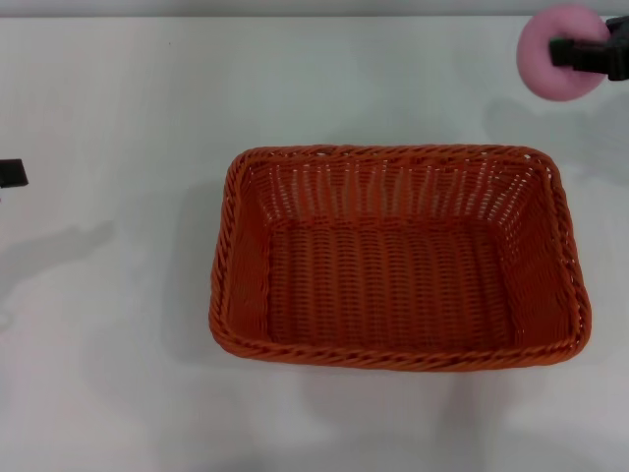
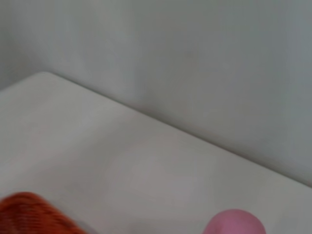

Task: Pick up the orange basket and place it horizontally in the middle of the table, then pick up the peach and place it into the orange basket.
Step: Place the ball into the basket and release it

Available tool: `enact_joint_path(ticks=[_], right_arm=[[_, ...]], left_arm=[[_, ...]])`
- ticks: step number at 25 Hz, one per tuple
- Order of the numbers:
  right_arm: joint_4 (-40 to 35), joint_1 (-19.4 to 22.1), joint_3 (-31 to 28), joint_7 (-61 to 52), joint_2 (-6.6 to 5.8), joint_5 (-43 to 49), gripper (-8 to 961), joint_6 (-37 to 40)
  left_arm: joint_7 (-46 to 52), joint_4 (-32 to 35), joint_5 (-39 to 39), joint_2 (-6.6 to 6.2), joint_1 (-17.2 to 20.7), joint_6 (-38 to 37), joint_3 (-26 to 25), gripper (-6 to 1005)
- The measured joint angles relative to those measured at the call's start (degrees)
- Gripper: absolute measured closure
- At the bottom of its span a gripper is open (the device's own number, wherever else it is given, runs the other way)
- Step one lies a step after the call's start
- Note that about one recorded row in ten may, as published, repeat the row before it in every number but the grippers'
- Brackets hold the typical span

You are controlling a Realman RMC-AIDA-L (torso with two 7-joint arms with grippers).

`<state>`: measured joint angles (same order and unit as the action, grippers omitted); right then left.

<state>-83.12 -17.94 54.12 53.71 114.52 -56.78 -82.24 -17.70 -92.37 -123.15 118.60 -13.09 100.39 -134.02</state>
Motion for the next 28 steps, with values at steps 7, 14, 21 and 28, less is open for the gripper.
enact_joint_path(ticks=[7, 14, 21, 28], right_arm=[[1.8, 1.1, -5.6, 5.7, 0.05, -8.2, 736, -11.4], [5.2, 1.1, -3.5, 7.2, 0.15, -8.9, 798, -16.2], [6.8, 1.1, 3.4, 6.8, 0.11, -8.5, 830, -17.3], [9.8, 0.3, 5.3, 6.7, 0.10, -8.7, 856, -17.5]], left_arm=[[0.0, 0.0, 0.0, -0.04, -0.2, 0.0, -0.4, 521], [-0.1, 0.0, 0.0, -0.03, -0.3, 0.2, -0.7, 521], [-0.1, -0.2, 0.0, -0.03, -0.3, 0.7, -0.7, 522], [-0.3, -0.4, 0.0, -0.03, 0.0, 0.9, -0.7, 522]])
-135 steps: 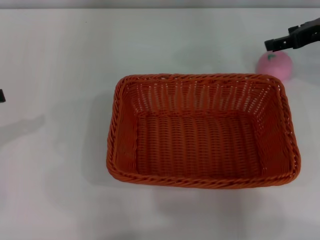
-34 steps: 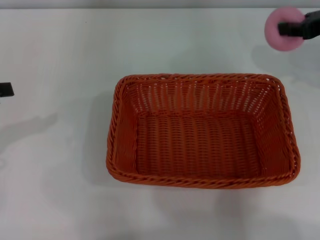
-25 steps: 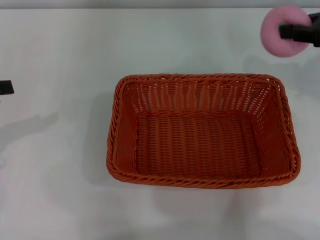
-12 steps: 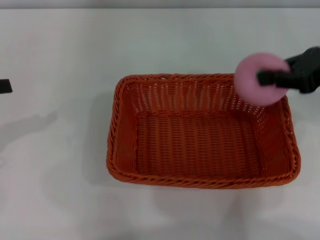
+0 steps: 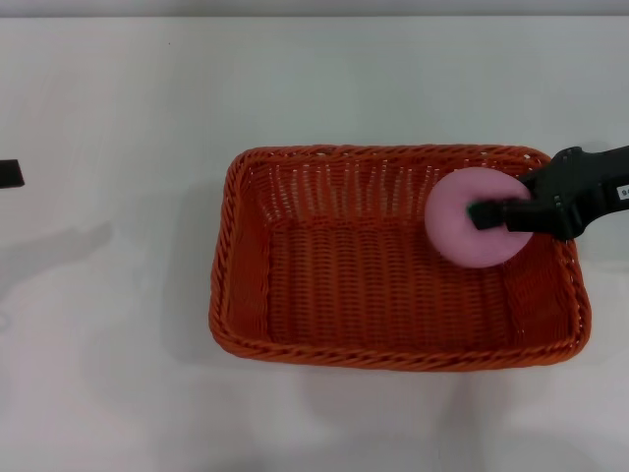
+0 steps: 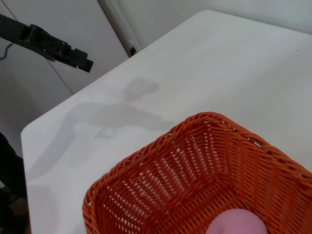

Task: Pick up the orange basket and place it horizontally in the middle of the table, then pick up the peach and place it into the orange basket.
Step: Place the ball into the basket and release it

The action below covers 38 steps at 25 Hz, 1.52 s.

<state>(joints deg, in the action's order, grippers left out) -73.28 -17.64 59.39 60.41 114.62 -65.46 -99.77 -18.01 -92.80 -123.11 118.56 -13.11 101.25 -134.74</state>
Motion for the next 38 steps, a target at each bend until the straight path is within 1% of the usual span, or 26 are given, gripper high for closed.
enact_joint_path(ticks=[8, 13, 16, 21, 32, 37, 38], right_arm=[[3.4, -1.8, 0.0, 0.3, 0.25, -0.4, 849, 0.5], [3.7, -1.9, -0.1, 0.6, 0.34, -1.8, 807, 0.7], [4.2, -2.0, -0.3, 1.1, 0.20, -3.8, 611, 0.6], [5.3, -2.5, -0.5, 1.3, -0.11, -4.6, 395, 0.2], [8.6, -3.7, -0.7, 1.2, -0.66, -4.4, 163, 0.2], [8.7, -4.1, -2.1, 1.1, -0.81, -4.5, 83, 0.5], [8.8, -4.2, -2.6, 1.1, -0.81, -4.5, 83, 0.5]], left_arm=[[-0.5, 0.4, 0.1, 0.05, 0.1, 0.0, -0.8, 521], [-0.7, 0.4, 0.4, 0.21, 0.4, 0.0, -1.8, 521], [-1.0, 0.4, 0.7, 0.27, 0.7, 0.2, -2.1, 521], [-1.1, 0.4, 0.7, 0.26, 0.9, 0.3, -2.2, 521], [-1.1, 0.4, 0.8, 0.09, 0.5, 0.3, -2.2, 521], [-1.1, 0.4, 0.8, 0.09, 0.5, 0.3, -2.3, 521], [-1.1, 0.4, 0.8, 0.09, 0.5, 0.3, -2.3, 521]])
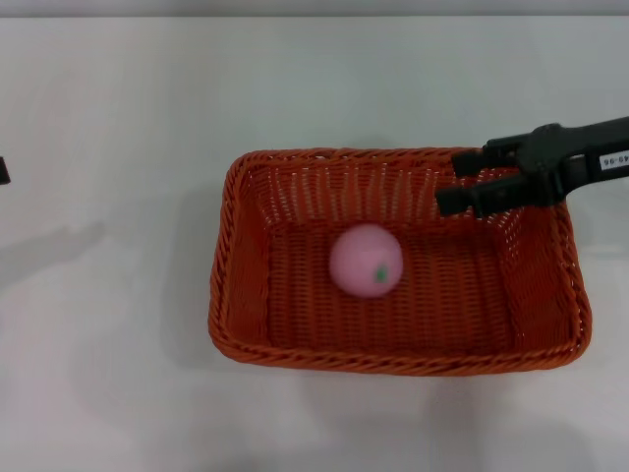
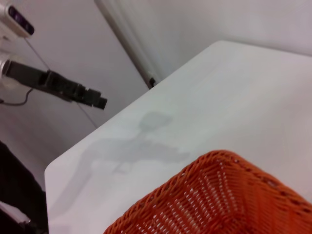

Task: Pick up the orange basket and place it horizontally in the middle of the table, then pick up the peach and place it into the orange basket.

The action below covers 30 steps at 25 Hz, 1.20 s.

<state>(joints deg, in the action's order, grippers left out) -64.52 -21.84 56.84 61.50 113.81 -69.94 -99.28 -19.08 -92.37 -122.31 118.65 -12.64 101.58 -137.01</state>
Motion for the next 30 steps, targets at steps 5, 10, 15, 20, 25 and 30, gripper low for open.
enact_joint_path(ticks=[5, 10, 15, 20, 25, 30], right_arm=[[0.2, -1.0, -3.1, -0.3, 0.00, 0.1, 85, 0.1], [0.7, -2.1, -5.7, 0.1, -0.05, 0.0, 87, 0.7], [2.6, -2.6, -7.7, 0.3, -0.56, 0.2, 88, 7.0], [3.4, -2.2, -7.7, 0.6, -0.92, 0.3, 89, 15.4], [5.7, -2.0, -8.7, 2.4, -1.04, 0.0, 91, 22.4], [10.3, -2.4, -12.7, 6.5, -0.15, -0.4, 92, 29.3]], left_arm=[[-0.3, 0.0, 0.0, 0.00, 0.2, 0.0, 0.0, 521], [-0.7, 0.0, 0.0, 0.05, 0.2, 0.0, 0.0, 521], [-1.3, 0.1, 0.9, 0.06, 0.3, -0.5, -0.3, 521], [-3.1, 1.8, 1.0, 0.07, 0.0, -1.1, -1.7, 522], [-5.0, 3.6, 1.3, 0.12, -0.7, -1.6, -3.3, 522], [-7.0, 3.8, 1.3, 0.22, -0.3, -4.0, -3.5, 522]])
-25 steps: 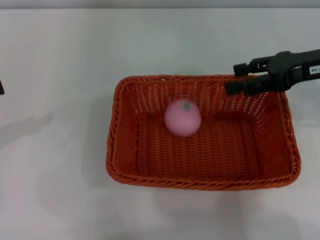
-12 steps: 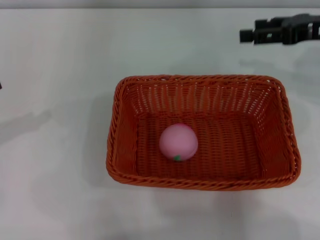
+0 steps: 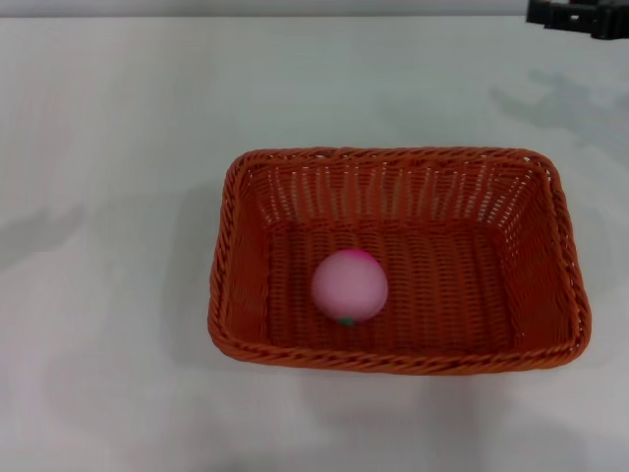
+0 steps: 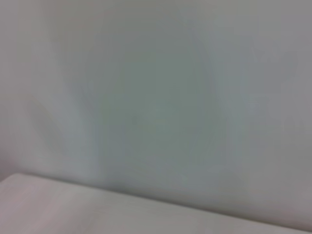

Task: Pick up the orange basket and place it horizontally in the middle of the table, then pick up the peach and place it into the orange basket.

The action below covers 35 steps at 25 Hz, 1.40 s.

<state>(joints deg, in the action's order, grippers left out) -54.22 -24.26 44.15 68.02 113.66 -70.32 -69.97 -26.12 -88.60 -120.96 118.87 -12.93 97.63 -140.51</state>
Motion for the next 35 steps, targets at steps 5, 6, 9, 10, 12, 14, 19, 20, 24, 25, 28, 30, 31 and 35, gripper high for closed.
enact_joint_path(ticks=[5, 6, 9, 10, 12, 14, 19, 20, 24, 25, 28, 30, 31, 35], right_arm=[[1.2, 0.5, -1.2, 3.3, 1.02, -0.1, 93, 7.3], [1.6, 0.6, -1.2, 4.0, 1.15, -0.3, 93, 9.2], [3.4, 0.7, -1.2, 6.5, 1.22, -1.5, 94, 13.5], [4.1, 0.7, -1.1, 7.7, 1.21, -2.2, 94, 15.0], [6.2, 0.7, -0.9, 12.2, 1.24, -5.3, 95, 18.7], [7.2, 0.7, -1.0, 14.1, 1.27, -7.2, 95, 19.8], [11.4, 1.2, -1.2, 21.1, 1.19, -15.5, 97, 24.9], [12.1, 1.4, -1.3, 22.5, 1.18, -16.8, 99, 26.2], [15.7, 1.5, -1.3, 29.1, 1.20, -21.7, 105, 30.5], [16.7, 1.4, -1.3, 31.2, 1.22, -23.4, 106, 31.3], [20.7, 1.2, -1.3, 41.3, 1.27, -31.4, 111, 32.0], [23.4, 1.1, -1.4, 48.4, 1.28, -37.4, 144, 31.6], [24.5, 1.1, -1.4, 51.4, 1.29, -40.1, 175, 31.4], [28.7, 0.7, -1.4, 61.1, 1.30, -48.8, 302, 29.9]], left_arm=[[-3.8, 1.8, 0.8, 0.17, 0.9, -4.8, 0.0, 522], [-4.8, 2.8, 1.3, 0.19, 1.0, -6.0, 0.0, 522], [-7.7, 5.5, 2.8, 0.21, 1.1, -8.7, 0.0, 522], [-8.8, 6.3, 3.2, 0.19, 1.1, -9.7, 0.0, 522], [-10.9, 7.5, 3.6, 0.19, 1.1, -11.7, 0.0, 522], [-13.4, 8.6, 4.3, 0.23, 1.3, -14.0, 0.0, 522], [-24.0, 16.5, 12.1, 0.30, 2.4, -20.5, 0.0, 522], [-24.0, 16.5, 12.1, 0.30, 2.4, -20.5, 0.0, 522], [-35.2, 24.5, 19.0, 0.34, 2.8, -25.7, 0.0, 522], [-36.5, 25.7, 20.0, 0.35, 2.9, -26.3, 0.0, 522], [-43.9, 31.4, 25.6, 0.40, 3.0, -28.9, 0.0, 522], [-48.4, 34.5, 28.8, 0.39, 2.9, -29.8, 0.0, 522], [-50.8, 36.2, 30.5, 0.38, 2.9, -30.4, 0.0, 522], [-60.5, 42.1, 36.6, 0.36, 2.8, -32.8, 0.0, 522]])
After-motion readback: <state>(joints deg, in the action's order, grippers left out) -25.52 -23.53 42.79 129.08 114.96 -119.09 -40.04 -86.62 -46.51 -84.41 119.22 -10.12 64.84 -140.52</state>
